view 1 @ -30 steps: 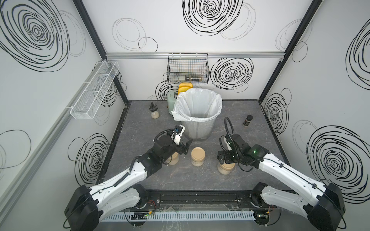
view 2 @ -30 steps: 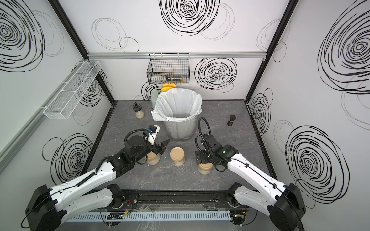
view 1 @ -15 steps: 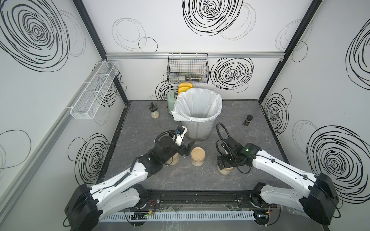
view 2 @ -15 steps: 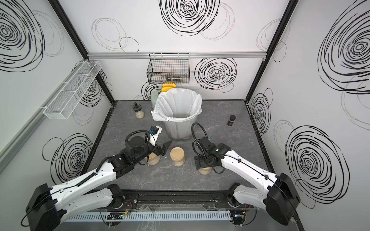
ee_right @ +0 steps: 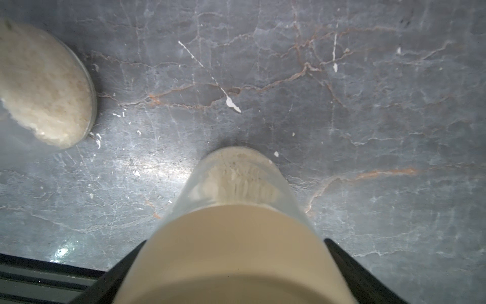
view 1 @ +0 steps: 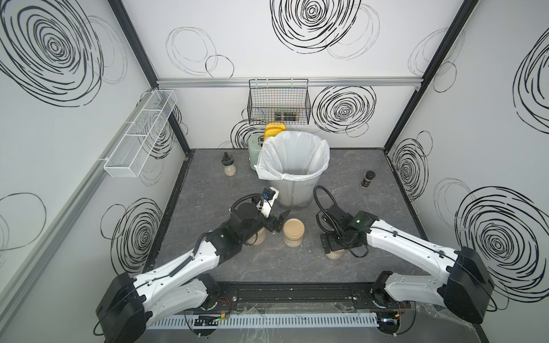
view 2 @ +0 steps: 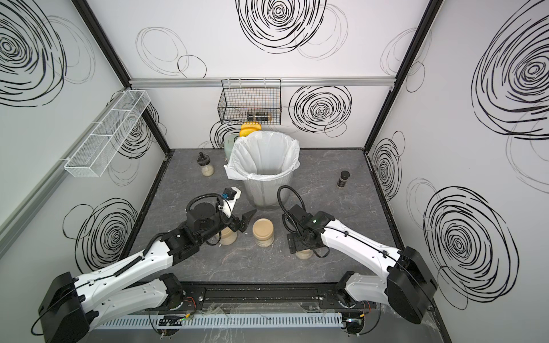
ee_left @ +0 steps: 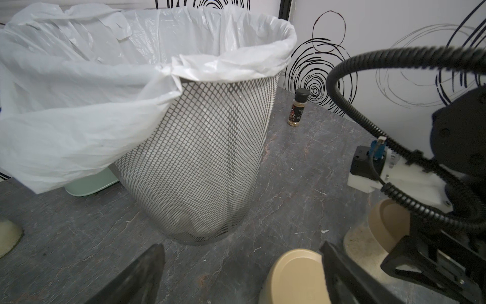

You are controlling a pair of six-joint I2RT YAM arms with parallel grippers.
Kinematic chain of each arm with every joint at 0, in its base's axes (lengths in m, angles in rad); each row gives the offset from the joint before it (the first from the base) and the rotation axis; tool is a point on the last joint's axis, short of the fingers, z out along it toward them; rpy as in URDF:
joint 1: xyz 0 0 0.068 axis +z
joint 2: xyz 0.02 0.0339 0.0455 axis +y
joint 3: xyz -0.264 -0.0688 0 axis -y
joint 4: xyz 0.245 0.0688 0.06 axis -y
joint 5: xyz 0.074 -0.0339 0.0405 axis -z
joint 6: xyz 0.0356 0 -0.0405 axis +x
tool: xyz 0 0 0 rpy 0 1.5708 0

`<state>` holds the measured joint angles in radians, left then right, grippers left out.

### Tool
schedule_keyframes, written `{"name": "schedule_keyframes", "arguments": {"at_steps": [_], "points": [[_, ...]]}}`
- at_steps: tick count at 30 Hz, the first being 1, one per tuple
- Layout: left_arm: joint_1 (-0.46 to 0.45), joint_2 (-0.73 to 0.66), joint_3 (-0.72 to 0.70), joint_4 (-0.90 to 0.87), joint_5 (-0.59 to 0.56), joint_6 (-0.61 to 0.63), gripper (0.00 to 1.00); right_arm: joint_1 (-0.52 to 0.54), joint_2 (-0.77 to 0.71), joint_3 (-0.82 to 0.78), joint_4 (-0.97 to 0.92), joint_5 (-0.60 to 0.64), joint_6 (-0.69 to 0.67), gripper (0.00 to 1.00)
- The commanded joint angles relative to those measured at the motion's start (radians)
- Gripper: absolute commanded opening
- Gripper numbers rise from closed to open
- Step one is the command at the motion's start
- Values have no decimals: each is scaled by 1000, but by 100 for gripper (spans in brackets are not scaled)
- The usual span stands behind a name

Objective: Empty moldy rice from jars
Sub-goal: Pick up the jar from the center of the board.

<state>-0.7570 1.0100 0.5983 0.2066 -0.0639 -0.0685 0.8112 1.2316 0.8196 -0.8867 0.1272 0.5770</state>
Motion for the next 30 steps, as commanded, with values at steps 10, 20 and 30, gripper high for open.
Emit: {"name": "schedule_keyframes", "arguments": {"at_steps": [10, 20, 30], "points": [[-13, -8, -15, 50, 7, -13, 96, 5, -7, -2, -10, -6, 21, 93], [-16, -4, -15, 45, 6, -10, 96, 3, -34, -4, -16, 0, 38, 65], [-21, -1, 44, -29, 42, 113, 96, -85, -139, 118, -52, -48, -26, 56]]}}
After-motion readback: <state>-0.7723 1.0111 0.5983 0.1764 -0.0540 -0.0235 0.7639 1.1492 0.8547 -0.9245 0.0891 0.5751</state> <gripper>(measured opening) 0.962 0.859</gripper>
